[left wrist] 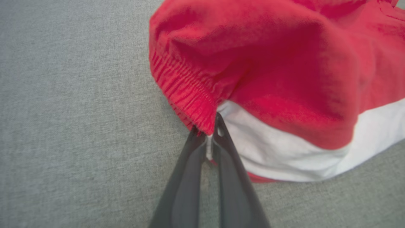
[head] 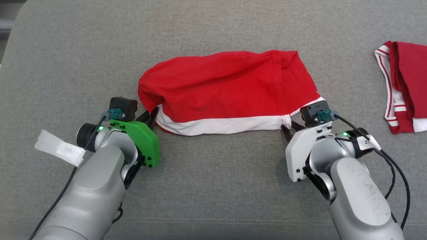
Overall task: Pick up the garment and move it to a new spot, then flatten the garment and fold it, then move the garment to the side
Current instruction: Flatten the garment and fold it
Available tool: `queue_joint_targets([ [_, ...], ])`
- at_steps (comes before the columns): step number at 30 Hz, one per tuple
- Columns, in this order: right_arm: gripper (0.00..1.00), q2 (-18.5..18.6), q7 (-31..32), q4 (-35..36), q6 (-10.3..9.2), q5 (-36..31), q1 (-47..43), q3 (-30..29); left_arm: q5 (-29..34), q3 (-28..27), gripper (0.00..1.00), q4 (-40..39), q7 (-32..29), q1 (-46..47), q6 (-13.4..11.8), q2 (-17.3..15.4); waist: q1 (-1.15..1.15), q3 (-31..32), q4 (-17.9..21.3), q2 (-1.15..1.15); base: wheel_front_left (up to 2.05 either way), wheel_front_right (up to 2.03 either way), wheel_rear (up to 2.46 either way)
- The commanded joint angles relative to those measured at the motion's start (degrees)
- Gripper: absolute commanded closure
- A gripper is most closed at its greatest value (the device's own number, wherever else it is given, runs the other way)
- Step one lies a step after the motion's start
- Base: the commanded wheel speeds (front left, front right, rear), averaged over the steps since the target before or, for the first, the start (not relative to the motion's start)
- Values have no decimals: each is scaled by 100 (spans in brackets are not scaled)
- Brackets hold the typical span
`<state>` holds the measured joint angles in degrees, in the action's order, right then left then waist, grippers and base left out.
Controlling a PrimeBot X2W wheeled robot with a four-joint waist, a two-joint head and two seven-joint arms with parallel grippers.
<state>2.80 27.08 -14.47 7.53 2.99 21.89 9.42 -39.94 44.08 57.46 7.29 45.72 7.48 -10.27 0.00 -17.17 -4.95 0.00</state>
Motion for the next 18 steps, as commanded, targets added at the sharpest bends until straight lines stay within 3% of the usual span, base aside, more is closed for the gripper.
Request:
queue_joint_targets([
  [1,80,23,-56,-55,-9,35,80,10,-75,28,100,27,42,107,-2,-16,0,7,-7,0,0,0,0],
  [2,99,23,-64,-71,-9,44,93,21,-105,53,100,44,59,117,-2,-18,0,12,-8,0,0,0,0],
  [14,100,22,-520,709,-9,394,66,-464,-456,-97,100,-350,580,298,-2,-257,0,318,-26,0,0,0,0],
  [18,100,20,-571,1064,-8,75,229,-734,-437,-196,100,-672,661,430,-37,-385,0,461,5,0,0,0,0],
])
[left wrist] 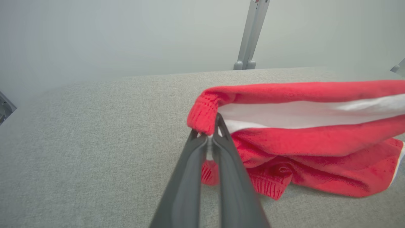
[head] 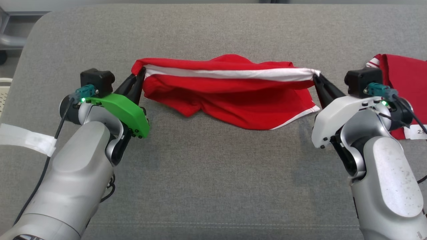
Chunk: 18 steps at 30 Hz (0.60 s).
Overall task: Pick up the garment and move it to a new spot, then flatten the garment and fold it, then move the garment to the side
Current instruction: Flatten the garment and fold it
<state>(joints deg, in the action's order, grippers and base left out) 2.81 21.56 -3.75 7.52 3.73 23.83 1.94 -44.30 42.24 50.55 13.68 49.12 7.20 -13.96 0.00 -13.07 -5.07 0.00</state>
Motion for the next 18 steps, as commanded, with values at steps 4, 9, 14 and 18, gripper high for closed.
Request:
queue_joint_targets([
  [4,100,20,-72,251,-7,-64,132,-169,-129,-149,100,-417,42,137,-72,-103,0,192,73,0,0,0,0],
  [9,100,20,-41,568,-7,453,179,-149,-524,-361,100,-1260,-241,-21,-44,-112,0,340,149,0,0,0,0],
  [14,100,20,43,1075,-7,762,309,-148,-853,-573,100,-2404,-645,-108,-282,-284,0,360,200,0,0,0,0],
  [18,100,19,122,1328,-7,843,646,-176,-1153,-767,100,-3351,-978,-97,-584,-312,0,233,232,0,0,0,0],
])
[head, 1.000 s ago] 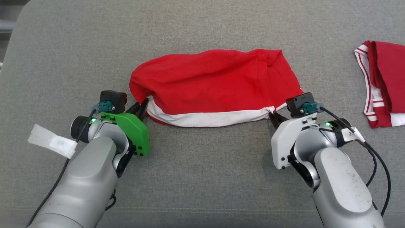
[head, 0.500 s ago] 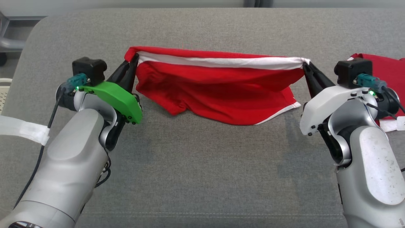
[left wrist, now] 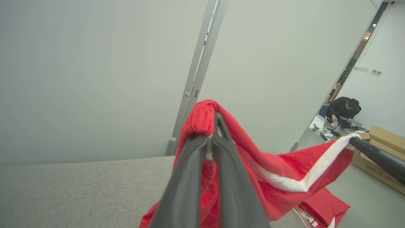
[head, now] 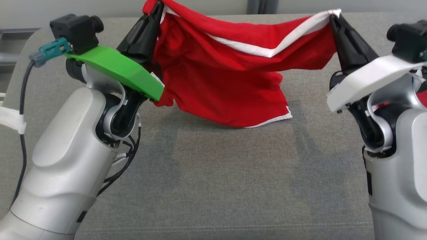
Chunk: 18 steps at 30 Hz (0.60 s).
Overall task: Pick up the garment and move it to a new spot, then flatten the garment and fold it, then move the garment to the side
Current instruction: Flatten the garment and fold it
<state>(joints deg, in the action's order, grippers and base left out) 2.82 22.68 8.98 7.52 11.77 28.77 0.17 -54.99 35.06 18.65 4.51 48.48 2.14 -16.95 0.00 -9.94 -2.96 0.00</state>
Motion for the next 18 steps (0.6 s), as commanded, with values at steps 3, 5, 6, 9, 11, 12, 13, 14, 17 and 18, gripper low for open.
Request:
queue_joint_targets([
  [3,100,18,4,7,-7,-79,573,47,-60,-142,100,-592,-251,171,-326,-106,0,-273,64,0,0,0,0],
  [5,100,20,3,-395,-7,-112,1130,170,9,-249,100,-660,-296,451,-523,-117,0,-561,162,0,0,0,0],
  [6,100,18,-24,-585,-7,-167,1352,225,14,-294,100,-598,-245,558,-578,-75,0,-660,186,0,0,0,0],
  [9,100,18,-131,-1219,-6,-105,2106,415,287,-334,100,-310,-85,1008,-778,-12,0,-1029,261,0,0,0,0],
  [11,100,21,-266,-1688,-6,65,2655,512,442,-372,100,-68,45,1333,-844,90,0,-1290,310,0,0,0,0],
  [12,100,21,-333,-1918,-6,202,2920,567,499,-386,100,46,110,1517,-874,100,0,-1427,338,0,0,0,0],
  [13,100,18,-432,-2132,-5,317,3220,625,507,-415,100,153,153,1681,-890,156,0,-1560,369,0,0,0,0],
  [14,100,18,-432,-2132,-5,317,3220,625,507,-415,100,153,153,1681,-890,156,0,-1560,369,0,0,0,0],
  [17,100,18,-818,-2870,-4,528,4072,579,625,-504,100,514,382,2185,-883,300,0,-1899,403,0,0,0,0],
  [18,100,12,-984,-3093,-4,474,4332,607,712,-520,100,625,500,2356,-883,306,0,-1999,410,0,0,0,0],
])
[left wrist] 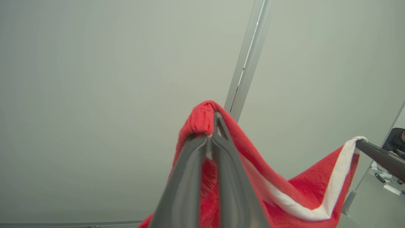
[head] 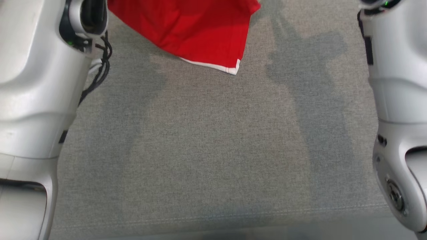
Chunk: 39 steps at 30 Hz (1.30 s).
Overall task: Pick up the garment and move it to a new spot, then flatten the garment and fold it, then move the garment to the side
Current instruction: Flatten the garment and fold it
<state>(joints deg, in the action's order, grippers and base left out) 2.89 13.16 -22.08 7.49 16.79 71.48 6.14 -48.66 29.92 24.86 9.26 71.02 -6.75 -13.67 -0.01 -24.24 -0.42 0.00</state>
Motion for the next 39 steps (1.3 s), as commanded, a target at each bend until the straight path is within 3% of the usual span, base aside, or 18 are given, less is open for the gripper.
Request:
queue_joint_targets([
  [1,100,6,-228,-236,-1,-82,294,-5,131,-24,100,128,134,249,31,2,1,-646,160,0,0,0,0],
  [10,100,5,-1981,-1763,-1,-352,2364,-168,556,-594,100,753,595,1407,75,182,1,-1231,278,0,0,0,0],
  [14,100,9,-2405,-2124,-1,-456,3108,-206,1012,-980,100,413,594,1775,64,244,1,-1565,306,0,0,0,0],
  [18,100,3,-2625,-2340,-1,-521,3410,-88,1394,-1210,100,108,590,1745,230,424,1,-1926,248,0,0,0,0],
  [23,100,14,-2604,-2511,-1,-730,2994,468,1725,-1247,100,143,592,1286,596,640,1,-2147,139,0,0,0,0],
  [27,100,229,-2420,-2272,-1,-658,2388,942,1948,-1205,100,220,593,869,864,689,1,-2090,88,0,0,0,0],
  [35,100,1017,-1702,-699,-1,-210,812,1255,1930,-1088,100,255,548,-189,1115,546,1,-1507,109,0,0,0,0],
  [39,100,1372,-860,234,-2,-83,-139,1221,1794,-931,100,202,206,-868,1162,449,1,-1006,124,0,0,0,0],
])
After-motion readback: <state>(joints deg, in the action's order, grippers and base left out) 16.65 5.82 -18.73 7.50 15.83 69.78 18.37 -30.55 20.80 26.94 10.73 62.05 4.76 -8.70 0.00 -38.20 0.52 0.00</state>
